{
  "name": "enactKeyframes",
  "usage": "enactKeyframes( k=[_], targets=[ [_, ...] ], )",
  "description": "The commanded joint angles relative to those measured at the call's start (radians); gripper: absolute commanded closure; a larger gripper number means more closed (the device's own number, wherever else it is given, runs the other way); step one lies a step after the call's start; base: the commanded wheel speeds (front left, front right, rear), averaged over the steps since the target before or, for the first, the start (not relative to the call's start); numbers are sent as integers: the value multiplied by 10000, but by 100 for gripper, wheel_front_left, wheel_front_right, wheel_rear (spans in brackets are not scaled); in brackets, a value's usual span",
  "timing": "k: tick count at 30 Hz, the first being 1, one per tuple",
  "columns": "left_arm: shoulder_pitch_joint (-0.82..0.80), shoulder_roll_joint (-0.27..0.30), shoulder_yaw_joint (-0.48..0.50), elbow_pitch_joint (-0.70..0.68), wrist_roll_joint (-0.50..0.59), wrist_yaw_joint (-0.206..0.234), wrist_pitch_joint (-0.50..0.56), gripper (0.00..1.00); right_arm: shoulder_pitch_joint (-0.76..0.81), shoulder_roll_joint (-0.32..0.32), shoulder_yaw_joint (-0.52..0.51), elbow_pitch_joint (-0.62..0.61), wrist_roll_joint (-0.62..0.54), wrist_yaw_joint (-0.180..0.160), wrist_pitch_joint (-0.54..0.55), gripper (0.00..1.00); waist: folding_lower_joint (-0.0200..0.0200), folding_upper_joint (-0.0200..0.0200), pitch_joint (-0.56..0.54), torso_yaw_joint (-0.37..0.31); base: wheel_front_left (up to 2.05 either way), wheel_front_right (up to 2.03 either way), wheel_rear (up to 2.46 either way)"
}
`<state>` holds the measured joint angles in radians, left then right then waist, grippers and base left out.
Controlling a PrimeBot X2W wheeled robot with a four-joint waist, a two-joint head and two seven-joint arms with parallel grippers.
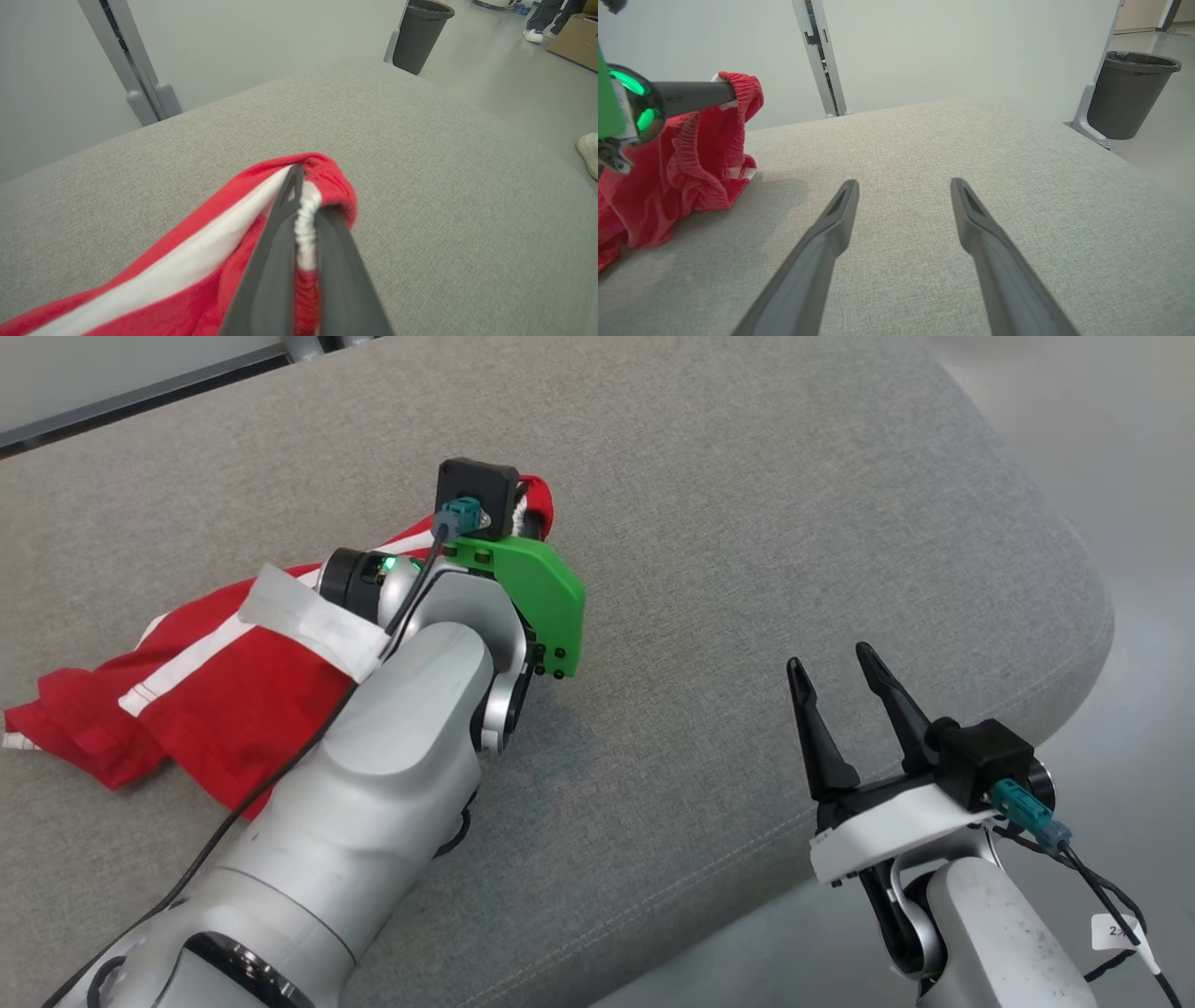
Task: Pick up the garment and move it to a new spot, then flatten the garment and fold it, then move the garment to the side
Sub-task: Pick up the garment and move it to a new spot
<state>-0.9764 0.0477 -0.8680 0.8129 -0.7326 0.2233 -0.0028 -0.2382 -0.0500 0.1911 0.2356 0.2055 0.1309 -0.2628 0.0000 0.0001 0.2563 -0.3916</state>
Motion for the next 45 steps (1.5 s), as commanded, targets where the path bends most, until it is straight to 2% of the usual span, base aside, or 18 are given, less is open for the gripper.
enactKeyframes(
  k=[1,8,14,26,32,36,45],
  targets=[
    [74,52,-322,147,-134,77,-112,0,-152,-10,15,-36,81,-3,-43,0,0,-1,291,-283,0,0,0],
    [406,47,-1426,264,-941,90,-91,0,-173,-13,11,8,117,-3,-43,0,0,-1,329,-135,0,0,0],
    [742,44,-2537,155,-1352,-31,-38,0,-36,-16,-27,113,-64,-3,-42,0,0,-1,140,249,0,0,0],
    [328,47,-3682,399,-1475,695,-374,0,70,-16,8,208,-207,-3,-42,0,0,-1,-310,730,0,0,0],
    [177,44,-3934,395,-1544,408,92,0,271,-16,-226,243,-322,-3,-42,0,0,-1,-509,1069,0,0,0],
    [532,42,-4087,60,-1412,49,641,0,314,-14,-405,266,-467,-3,-44,0,0,-1,-646,1323,0,0,0],
    [720,45,-4134,-838,-499,-569,1830,0,460,-16,-574,181,-607,-3,-42,0,0,-1,-754,1607,0,0,0]
  ],
)
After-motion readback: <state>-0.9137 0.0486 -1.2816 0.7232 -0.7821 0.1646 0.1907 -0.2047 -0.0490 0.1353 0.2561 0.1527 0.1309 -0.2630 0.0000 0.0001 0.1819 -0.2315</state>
